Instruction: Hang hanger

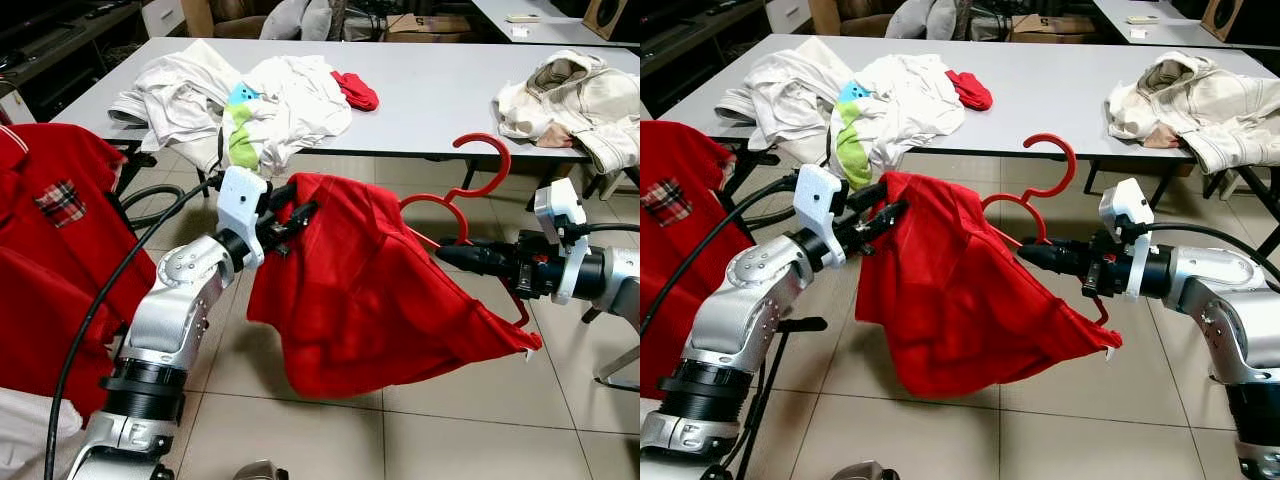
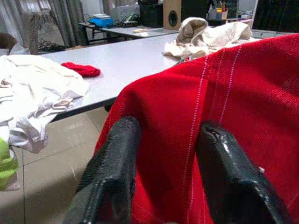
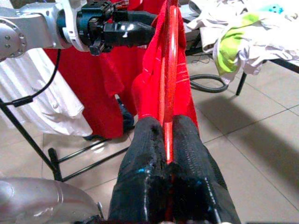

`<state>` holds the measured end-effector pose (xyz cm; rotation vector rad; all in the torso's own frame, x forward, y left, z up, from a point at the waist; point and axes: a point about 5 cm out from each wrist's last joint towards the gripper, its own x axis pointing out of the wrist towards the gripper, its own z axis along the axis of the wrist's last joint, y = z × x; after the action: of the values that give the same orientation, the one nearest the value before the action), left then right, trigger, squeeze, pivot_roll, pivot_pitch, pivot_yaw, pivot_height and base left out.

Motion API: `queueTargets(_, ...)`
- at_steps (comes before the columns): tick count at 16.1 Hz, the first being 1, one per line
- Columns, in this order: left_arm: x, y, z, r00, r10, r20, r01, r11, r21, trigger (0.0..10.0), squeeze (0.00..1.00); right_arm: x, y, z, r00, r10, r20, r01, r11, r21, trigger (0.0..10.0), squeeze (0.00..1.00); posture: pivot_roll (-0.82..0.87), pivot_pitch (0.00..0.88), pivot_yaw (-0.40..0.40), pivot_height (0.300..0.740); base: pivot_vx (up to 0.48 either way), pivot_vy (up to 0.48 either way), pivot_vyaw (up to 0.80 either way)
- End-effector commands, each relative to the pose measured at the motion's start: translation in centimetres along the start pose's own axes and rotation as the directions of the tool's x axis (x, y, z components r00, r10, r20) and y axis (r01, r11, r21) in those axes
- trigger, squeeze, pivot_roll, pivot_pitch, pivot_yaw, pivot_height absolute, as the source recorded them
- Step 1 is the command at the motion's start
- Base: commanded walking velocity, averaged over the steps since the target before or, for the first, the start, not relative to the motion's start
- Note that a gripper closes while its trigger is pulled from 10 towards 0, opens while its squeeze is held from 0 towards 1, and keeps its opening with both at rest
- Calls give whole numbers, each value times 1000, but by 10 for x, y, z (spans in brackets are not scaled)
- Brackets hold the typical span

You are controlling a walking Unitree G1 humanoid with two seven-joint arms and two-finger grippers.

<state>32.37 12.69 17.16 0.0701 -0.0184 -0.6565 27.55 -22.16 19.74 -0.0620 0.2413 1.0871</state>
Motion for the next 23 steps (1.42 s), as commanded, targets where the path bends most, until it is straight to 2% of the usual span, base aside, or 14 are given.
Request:
queueTargets(1,-2,4,0,1000,11,-6,-10,1000,20,0,0,5,3,14,999,31,29,-30,998,-51,10000,0,-61,0,42,740,0,0,0)
queueTargets(7,-10,15,-8,999,20,-35,-19,999,31,0,0,13,8,8,997,75,8,-74,996,-45,10000,0,-52,0,22,740,0,0,0)
queueTargets(9,-16,21,-13,997,43,-61,-40,998,43,0,0,18,10,7,995,99,4,-99,994,-42,10000,0,-46,0,13,740,0,0,0)
queueTargets(12,-32,37,-8,995,26,-95,-19,997,80,0,0,22,10,6,993,121,-6,-121,992,-37,10000,0,-29,0,-10,740,0,0,0)
queueTargets(14,-42,45,-4,987,-59,-151,72,994,84,0,0,23,10,5,991,132,-22,-133,990,-41,10000,0,-26,0,-14,740,0,0,0)
queueTargets(16,-58,55,9,942,-231,-245,254,965,66,0,0,22,11,1,987,149,-53,-151,987,-50,10000,0,-24,0,-14,740,0,0,0)
queueTargets(17,-60,58,12,933,-253,-257,279,958,71,0,0,22,12,1,986,153,-62,-156,986,-53,10000,0,-24,0,-13,740,0,0,0)
queueTargets(20,-61,67,37,900,-344,-268,378,922,86,0,0,21,13,-2,983,162,-86,-168,984,-61,10000,0,-26,0,-7,740,0,0,0)
queueTargets(21,-60,61,52,864,-440,-244,469,881,71,0,0,21,14,-5,981,160,-111,-169,983,-74,10000,0,-28,0,-4,740,0,0,0)
queueTargets(22,-59,60,59,855,-463,-233,490,868,73,0,0,21,14,-6,981,158,-113,-167,983,-75,10000,0,-29,0,0,740,0,0,0)
queueTargets(23,-54,61,68,865,-461,-197,484,871,88,0,0,21,14,-6,981,156,-113,-165,983,-75,10000,0,-30,0,2,740,0,0,0)
